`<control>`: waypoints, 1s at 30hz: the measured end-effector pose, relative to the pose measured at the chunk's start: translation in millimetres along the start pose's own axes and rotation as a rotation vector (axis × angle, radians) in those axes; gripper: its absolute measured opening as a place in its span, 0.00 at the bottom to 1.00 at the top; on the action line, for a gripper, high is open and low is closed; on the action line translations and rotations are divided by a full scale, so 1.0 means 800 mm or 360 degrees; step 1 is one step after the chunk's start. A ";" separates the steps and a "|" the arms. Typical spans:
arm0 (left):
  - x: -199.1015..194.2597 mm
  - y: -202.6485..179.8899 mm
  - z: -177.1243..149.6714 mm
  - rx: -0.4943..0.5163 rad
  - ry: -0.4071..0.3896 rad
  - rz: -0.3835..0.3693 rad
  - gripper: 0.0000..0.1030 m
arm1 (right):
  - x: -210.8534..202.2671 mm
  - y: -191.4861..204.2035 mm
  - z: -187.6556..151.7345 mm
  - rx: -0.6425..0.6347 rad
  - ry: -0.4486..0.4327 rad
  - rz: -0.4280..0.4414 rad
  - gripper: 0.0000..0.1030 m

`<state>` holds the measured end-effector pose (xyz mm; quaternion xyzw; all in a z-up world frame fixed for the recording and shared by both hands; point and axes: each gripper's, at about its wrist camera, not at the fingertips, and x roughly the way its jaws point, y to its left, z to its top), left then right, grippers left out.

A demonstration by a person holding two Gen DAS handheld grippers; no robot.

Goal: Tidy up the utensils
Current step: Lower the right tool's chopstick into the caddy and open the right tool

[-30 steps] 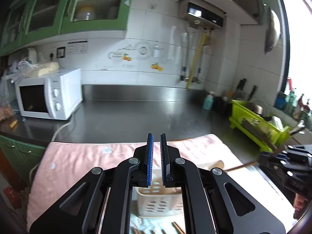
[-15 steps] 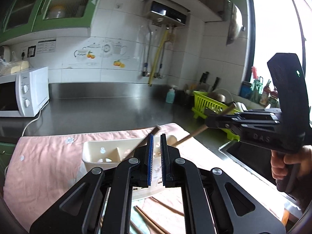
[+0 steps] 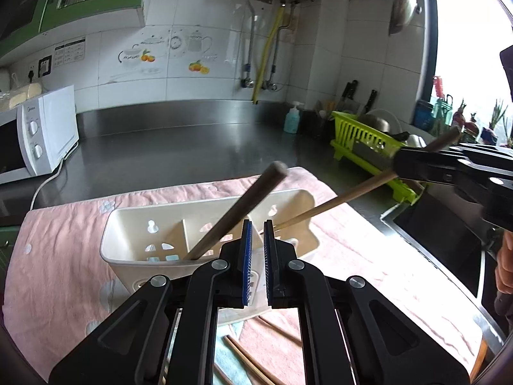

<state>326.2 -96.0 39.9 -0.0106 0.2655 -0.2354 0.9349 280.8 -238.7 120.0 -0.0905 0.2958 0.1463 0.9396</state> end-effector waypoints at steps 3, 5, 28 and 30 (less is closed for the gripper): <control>0.007 0.006 0.001 -0.0021 0.0021 0.0017 0.06 | -0.002 0.000 -0.001 -0.0004 -0.0003 0.0009 0.07; 0.009 0.005 0.001 -0.0021 0.0026 0.0026 0.06 | -0.002 -0.001 -0.001 0.0003 -0.0004 0.0018 0.07; -0.032 -0.008 0.009 0.0047 -0.0076 -0.0070 0.06 | -0.018 -0.015 0.004 0.0063 -0.0058 -0.0055 0.08; -0.039 -0.010 0.008 0.0049 -0.0082 -0.0071 0.06 | -0.020 -0.014 0.003 0.0060 -0.0051 -0.0058 0.08</control>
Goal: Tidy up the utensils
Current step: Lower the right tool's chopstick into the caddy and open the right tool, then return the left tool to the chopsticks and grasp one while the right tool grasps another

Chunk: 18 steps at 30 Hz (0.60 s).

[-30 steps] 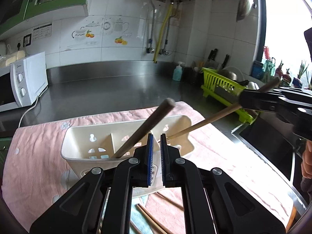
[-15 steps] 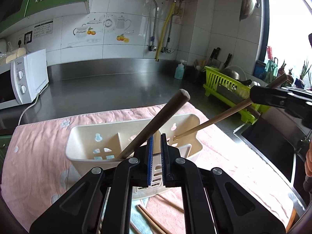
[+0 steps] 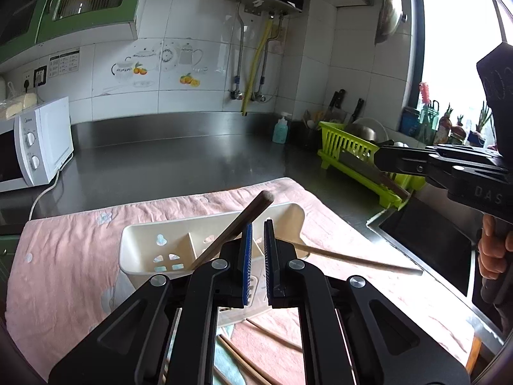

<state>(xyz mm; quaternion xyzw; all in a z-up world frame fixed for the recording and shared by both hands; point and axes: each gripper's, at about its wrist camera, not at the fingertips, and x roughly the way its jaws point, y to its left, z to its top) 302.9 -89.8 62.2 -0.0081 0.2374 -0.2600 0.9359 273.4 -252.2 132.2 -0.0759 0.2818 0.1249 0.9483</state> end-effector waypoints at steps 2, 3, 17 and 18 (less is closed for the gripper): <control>-0.009 -0.001 -0.001 0.0001 -0.0013 -0.0001 0.06 | -0.003 -0.003 -0.001 0.0015 -0.0002 -0.0006 0.10; -0.013 -0.002 -0.001 0.0000 -0.0018 0.0002 0.06 | -0.005 -0.004 -0.002 0.0022 -0.0006 -0.0006 0.10; -0.128 -0.007 -0.029 -0.0029 -0.0073 0.0035 0.09 | -0.084 -0.003 -0.103 0.0122 0.0003 0.0018 0.26; -0.138 -0.008 -0.037 -0.0031 -0.0061 0.0056 0.09 | -0.086 0.000 -0.119 0.0128 0.0036 0.0030 0.26</control>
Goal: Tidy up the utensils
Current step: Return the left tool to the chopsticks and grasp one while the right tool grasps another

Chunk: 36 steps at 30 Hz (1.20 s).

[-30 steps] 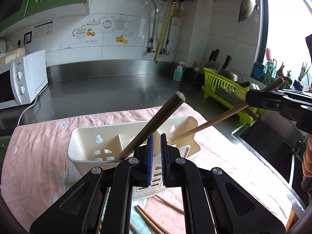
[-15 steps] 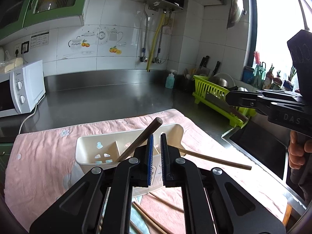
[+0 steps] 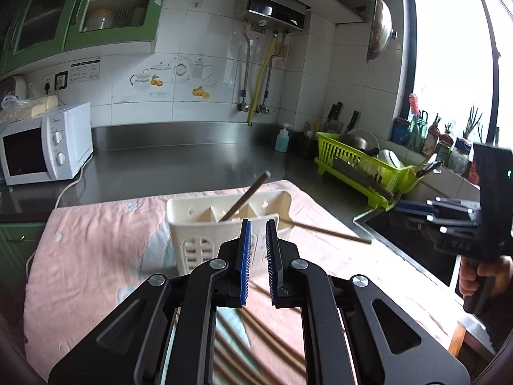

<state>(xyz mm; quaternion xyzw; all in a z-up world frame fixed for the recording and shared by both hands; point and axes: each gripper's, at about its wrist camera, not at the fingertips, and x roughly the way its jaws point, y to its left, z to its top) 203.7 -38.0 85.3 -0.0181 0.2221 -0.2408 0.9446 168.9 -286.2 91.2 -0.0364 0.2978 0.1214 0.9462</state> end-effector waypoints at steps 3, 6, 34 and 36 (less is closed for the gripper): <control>-0.022 0.004 -0.020 -0.0027 0.0042 0.0015 0.13 | 0.003 0.005 -0.048 0.0012 0.0118 0.0045 0.26; -0.043 0.008 -0.048 -0.0048 0.0088 0.0077 0.17 | 0.013 0.006 -0.096 0.0056 0.0233 0.0078 0.26; 0.009 0.033 -0.232 -0.0307 0.0634 0.0321 0.23 | 0.094 0.031 -0.185 0.0026 0.0493 0.0134 0.26; 0.012 0.032 -0.232 -0.0313 0.0633 0.0338 0.23 | 0.094 0.031 -0.185 0.0022 0.0491 0.0119 0.25</control>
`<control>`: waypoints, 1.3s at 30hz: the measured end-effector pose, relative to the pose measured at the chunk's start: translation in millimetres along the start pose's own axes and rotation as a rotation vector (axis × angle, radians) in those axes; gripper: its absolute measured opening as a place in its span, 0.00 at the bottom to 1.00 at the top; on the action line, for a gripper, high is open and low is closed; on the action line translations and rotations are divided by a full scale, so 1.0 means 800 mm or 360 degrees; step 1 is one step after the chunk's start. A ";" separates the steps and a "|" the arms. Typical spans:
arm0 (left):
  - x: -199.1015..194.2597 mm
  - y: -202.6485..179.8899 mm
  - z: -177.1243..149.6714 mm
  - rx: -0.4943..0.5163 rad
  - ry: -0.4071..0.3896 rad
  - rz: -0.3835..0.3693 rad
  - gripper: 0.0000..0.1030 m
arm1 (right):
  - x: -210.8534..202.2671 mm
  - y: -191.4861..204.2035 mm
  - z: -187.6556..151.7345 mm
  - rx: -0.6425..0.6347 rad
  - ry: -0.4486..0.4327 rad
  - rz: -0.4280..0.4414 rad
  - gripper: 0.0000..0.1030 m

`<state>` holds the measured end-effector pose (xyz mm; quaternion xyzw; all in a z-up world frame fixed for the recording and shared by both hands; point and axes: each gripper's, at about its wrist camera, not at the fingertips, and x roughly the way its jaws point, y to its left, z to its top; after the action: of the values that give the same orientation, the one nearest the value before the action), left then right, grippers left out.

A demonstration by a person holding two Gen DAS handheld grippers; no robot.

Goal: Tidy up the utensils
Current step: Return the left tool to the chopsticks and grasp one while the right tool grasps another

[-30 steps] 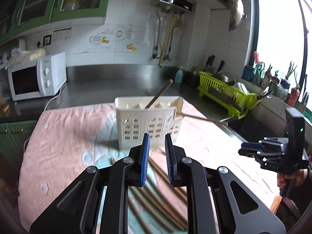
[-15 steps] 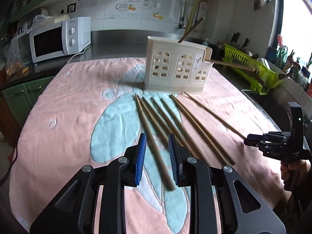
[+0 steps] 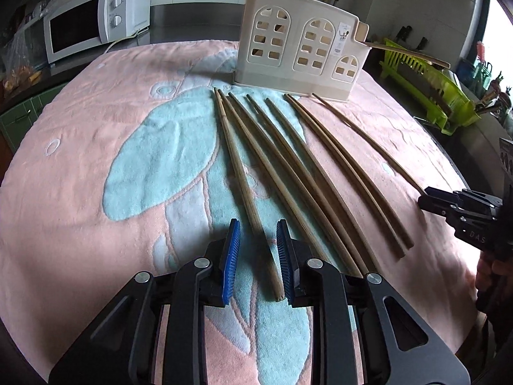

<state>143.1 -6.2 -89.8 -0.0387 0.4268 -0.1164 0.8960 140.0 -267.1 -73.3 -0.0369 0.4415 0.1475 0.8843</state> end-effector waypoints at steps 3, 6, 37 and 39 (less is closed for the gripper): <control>0.001 -0.003 0.002 -0.0001 0.0005 0.0027 0.23 | 0.001 0.004 0.000 -0.0027 -0.0006 -0.0039 0.21; 0.004 -0.009 0.004 0.0002 0.0001 0.0073 0.22 | 0.002 0.004 -0.001 -0.0033 -0.0009 -0.0051 0.19; -0.044 0.019 0.018 -0.0071 -0.0183 0.0037 0.06 | -0.088 0.044 0.020 -0.0085 -0.0328 -0.0077 0.07; -0.053 0.021 0.021 -0.0076 -0.0214 0.0031 0.06 | -0.097 0.047 0.026 -0.0077 -0.0361 -0.0049 0.07</control>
<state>133.4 19.7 -50.1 -0.0636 0.3687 -0.0945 0.9226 101.0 -245.2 3.5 -0.0481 0.3344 0.1477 0.9296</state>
